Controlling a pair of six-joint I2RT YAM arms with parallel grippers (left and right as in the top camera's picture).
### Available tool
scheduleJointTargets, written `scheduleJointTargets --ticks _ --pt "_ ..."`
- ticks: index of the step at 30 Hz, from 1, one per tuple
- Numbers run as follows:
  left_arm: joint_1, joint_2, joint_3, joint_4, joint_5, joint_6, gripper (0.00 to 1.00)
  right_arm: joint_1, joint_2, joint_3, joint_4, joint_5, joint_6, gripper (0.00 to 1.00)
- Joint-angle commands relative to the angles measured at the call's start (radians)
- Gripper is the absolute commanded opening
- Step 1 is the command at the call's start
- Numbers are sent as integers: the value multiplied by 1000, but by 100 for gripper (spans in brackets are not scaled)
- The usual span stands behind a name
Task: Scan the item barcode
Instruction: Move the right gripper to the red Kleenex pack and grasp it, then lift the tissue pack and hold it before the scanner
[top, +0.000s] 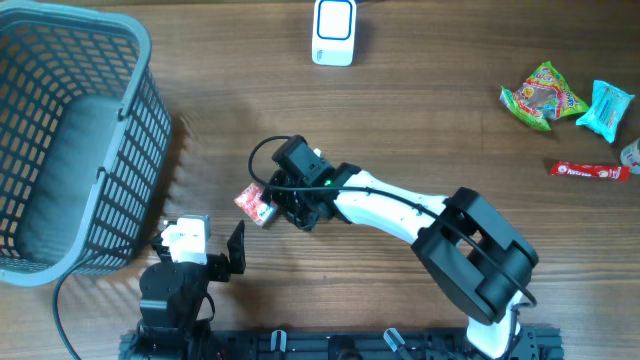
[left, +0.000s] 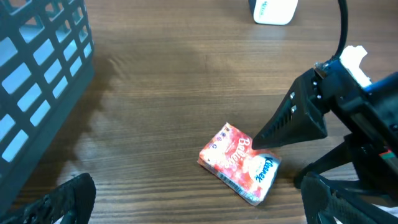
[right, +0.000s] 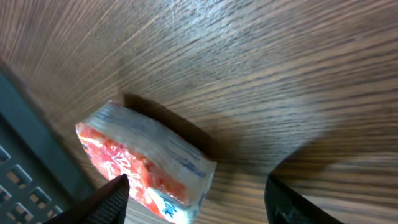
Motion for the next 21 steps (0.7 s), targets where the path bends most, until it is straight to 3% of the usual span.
scheduleJointTargets --ticks 1,4,8,12,18,21 --pt "5 -5 -7 4 -3 16 100 0 108 -11 40 50 6 70" --pt "5 -5 -7 4 -3 16 100 1 146 -11 61 -18 7 65" --pt "5 -5 -7 4 -3 16 100 2 160 -11 27 -23 7 38" --pt "5 -5 -7 4 -3 16 100 2 160 -11 2 14 -2 4" --pt "5 -5 -7 4 -3 16 100 -16 117 -11 -80 2 -31 4" --pt "5 -5 -7 4 -3 16 100 -66 -3 -11 -212 -25 -74 4"
